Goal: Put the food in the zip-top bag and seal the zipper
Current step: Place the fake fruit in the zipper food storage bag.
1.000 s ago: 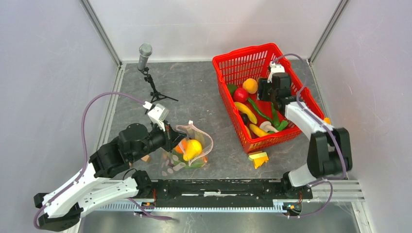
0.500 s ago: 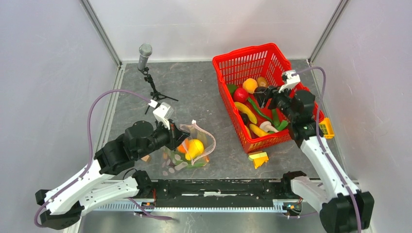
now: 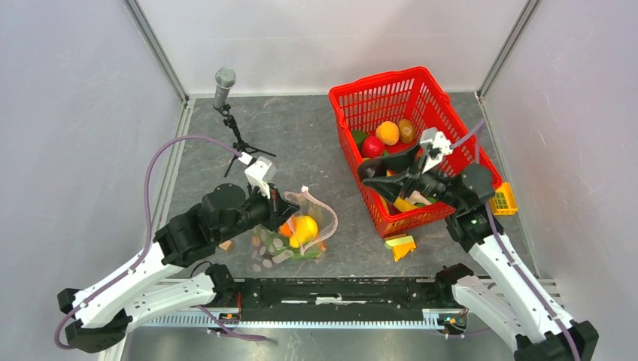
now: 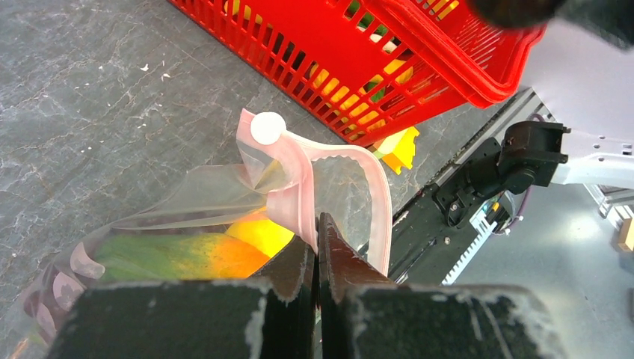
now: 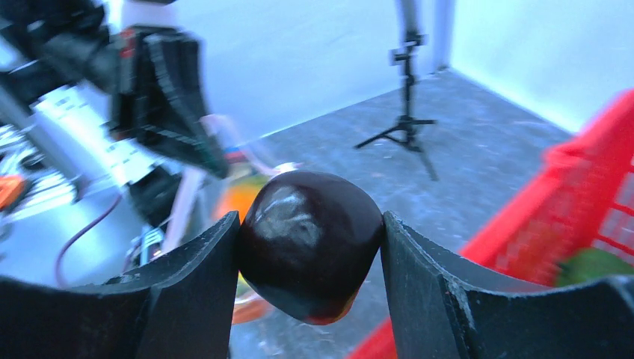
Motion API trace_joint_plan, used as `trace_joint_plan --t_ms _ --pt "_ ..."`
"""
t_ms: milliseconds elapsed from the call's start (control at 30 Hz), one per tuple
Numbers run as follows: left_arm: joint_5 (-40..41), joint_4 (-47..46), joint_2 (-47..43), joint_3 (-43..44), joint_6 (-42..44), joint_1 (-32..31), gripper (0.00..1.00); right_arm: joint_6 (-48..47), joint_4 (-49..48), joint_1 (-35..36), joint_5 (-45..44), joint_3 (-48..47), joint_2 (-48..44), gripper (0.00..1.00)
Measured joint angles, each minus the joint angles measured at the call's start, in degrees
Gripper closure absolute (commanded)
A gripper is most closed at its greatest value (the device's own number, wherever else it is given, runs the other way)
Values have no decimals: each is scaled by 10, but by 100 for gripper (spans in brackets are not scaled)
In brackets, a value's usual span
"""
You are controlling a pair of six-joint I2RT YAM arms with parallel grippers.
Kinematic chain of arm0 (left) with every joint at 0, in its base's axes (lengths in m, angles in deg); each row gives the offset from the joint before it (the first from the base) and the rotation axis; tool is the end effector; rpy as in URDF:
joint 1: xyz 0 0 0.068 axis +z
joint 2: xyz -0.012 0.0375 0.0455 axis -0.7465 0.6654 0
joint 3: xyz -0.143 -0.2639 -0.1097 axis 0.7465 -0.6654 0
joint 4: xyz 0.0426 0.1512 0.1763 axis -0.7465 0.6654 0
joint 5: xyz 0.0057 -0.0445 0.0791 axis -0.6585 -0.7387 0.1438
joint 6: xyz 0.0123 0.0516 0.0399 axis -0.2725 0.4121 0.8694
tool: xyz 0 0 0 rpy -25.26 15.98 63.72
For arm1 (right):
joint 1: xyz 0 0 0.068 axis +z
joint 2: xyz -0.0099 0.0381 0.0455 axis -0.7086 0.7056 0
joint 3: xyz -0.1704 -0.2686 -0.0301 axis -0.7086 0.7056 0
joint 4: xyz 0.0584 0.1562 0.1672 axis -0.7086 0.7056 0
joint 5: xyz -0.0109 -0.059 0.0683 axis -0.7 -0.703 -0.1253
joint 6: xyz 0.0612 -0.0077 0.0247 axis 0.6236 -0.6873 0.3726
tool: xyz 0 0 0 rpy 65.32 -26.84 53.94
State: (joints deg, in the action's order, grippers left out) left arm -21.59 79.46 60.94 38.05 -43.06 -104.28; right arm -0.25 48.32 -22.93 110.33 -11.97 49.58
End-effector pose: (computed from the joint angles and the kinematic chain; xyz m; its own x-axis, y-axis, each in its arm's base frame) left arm 0.0607 -0.0785 0.3786 -0.5114 -0.0237 -0.8590 0.5953 0.7111 -0.3740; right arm 0.1058 0.0815 0.3923 -0.1521 0.2252 -0.9624 -0.8965 0.3785 0.2302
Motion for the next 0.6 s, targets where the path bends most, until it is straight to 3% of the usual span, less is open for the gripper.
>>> trace_joint_plan --t_ms 267,600 --pt "-1 -8 7 0 0 0 96 -24 -5 164 -9 24 26 52" --pt "-5 -3 14 4 0 0 95 -72 20 302 -137 16 126 52"
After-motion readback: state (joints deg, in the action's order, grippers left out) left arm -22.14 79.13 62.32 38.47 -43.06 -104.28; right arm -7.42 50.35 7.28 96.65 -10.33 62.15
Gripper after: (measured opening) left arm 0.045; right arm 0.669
